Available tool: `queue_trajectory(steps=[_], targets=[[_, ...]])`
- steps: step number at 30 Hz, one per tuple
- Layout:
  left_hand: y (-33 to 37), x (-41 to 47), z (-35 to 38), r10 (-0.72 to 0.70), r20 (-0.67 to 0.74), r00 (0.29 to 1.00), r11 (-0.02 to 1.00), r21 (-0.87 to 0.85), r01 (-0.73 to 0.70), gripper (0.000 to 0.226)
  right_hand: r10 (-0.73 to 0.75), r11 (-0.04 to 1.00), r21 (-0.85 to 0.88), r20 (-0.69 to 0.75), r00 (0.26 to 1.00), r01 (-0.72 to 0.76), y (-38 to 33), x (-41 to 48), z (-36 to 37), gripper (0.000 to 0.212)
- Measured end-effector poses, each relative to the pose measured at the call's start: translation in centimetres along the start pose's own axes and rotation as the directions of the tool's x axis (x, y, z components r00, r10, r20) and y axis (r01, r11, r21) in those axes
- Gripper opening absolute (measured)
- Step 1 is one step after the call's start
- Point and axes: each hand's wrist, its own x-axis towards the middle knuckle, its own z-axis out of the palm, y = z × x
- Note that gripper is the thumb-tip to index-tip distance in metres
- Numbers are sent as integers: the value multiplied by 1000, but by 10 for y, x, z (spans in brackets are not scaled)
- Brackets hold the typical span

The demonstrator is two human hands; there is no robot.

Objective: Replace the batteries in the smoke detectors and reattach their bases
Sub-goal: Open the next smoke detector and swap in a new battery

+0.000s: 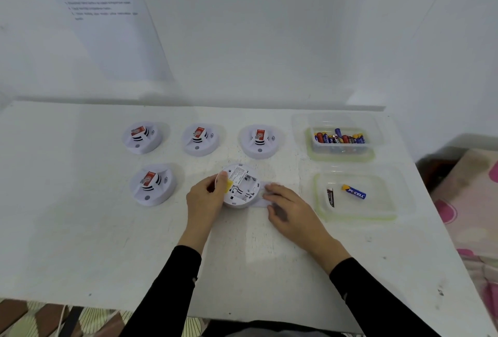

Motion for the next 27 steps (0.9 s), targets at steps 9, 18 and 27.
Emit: queue_trajectory(steps=[9,18,27], targets=[[-9,3,-28,199,-92,976,979,-20,-202,25,42,987,158,-261,964,-1,-64,39,6,24],[-50,39,-132,88,-161,983,987,148,-64,92,156,926,300,248,956,-229,-144,76,109,58],[-55,54,-157,278,81,957,960,10,-279,54,408,740,468,258,876,-483,-167,104,128,59]])
